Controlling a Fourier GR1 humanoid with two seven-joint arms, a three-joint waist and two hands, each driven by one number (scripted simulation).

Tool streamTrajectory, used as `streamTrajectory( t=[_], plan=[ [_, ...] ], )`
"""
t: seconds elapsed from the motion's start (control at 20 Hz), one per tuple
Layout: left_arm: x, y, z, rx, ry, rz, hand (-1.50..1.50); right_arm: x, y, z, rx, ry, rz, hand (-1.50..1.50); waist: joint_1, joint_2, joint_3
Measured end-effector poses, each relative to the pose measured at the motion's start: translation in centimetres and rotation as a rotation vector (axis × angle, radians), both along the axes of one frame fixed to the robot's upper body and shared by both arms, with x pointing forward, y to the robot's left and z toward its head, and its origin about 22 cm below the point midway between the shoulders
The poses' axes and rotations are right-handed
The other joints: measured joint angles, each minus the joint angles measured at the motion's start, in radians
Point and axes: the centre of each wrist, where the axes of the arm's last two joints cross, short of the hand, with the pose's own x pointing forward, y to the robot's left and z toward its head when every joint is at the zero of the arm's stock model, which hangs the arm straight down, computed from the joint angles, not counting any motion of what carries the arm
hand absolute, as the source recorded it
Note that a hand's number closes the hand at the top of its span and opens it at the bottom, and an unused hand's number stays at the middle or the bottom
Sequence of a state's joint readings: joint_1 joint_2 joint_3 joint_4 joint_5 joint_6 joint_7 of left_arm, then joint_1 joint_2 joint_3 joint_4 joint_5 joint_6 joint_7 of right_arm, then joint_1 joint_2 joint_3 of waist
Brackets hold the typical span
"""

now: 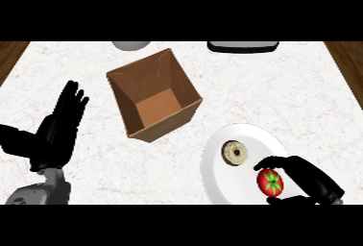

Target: Pick the tomato from the plate and place it in the cardboard box

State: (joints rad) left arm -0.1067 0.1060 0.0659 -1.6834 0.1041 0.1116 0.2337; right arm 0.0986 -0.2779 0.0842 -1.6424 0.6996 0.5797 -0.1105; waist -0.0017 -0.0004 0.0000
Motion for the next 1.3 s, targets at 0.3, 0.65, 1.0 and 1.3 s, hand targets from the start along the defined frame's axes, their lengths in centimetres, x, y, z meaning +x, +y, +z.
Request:
streamTrajectory(
  t=[0.3,0.65,1.0,1.3],
  plan=[
    [-0.1,0.8,-0.9,0.005,0.008,-0.001,0.00,0.0,0.0,-0.2,-0.029,-0.100,0.035,1.50,0.001,0.000,0.000],
    [0.8,-0.1,-0.2,0.010,0.007,-0.035,0.00,0.8,10.8,1.4,-0.073,-0.261,0.108,1.50,0.038,-0.005,-0.006],
    [1.3,-1.4,-0.1,0.008,0.007,-0.100,0.00,0.1,19.9,4.1,-0.184,-0.453,0.194,1.50,0.109,-0.007,-0.008],
    [1.7,-2.4,-0.1,0.000,0.011,-0.137,0.00,-1.6,24.8,6.0,-0.250,-0.608,0.214,1.50,0.137,-0.004,-0.007]
  ],
)
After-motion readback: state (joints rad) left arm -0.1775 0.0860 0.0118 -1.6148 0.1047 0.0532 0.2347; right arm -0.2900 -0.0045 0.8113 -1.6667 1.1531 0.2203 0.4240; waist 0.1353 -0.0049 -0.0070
